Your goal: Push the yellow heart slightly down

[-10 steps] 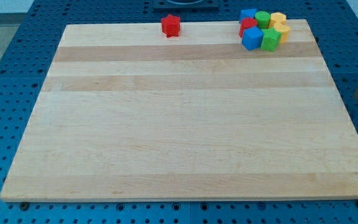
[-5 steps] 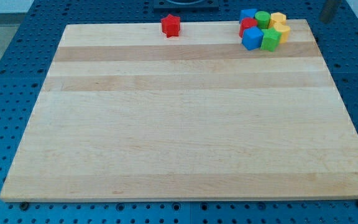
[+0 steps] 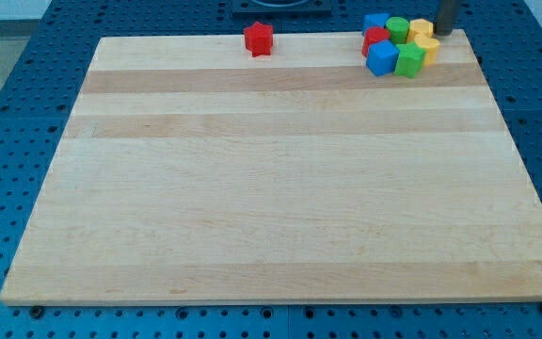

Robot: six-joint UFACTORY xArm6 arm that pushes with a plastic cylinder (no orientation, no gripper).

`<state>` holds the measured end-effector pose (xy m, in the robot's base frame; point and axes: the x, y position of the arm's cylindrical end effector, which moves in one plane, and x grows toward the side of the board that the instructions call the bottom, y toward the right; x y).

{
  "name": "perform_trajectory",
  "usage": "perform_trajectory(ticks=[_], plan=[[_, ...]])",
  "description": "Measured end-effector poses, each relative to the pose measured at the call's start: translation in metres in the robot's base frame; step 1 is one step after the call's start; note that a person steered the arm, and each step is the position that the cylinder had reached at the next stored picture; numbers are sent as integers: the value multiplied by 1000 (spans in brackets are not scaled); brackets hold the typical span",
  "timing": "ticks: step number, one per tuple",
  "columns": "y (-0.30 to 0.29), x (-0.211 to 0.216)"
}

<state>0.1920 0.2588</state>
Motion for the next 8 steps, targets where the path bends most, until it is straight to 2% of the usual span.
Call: perform_trajectory(ticks=[3,8], plan=[[0,2],[-15,34]])
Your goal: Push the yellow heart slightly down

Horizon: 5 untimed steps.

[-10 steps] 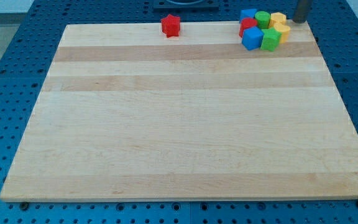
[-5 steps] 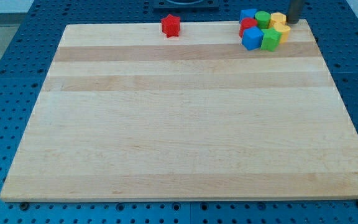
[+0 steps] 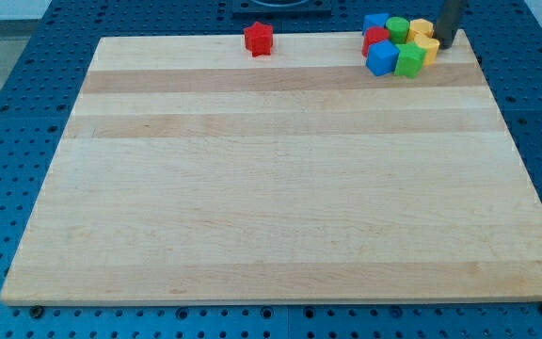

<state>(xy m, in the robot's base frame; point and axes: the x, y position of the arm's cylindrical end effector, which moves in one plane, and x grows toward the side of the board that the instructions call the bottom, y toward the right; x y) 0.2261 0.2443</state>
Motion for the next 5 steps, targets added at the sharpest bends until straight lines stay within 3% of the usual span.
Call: perform_trajectory(ticks=[2,5], plan=[[-27,3],[-29,73]])
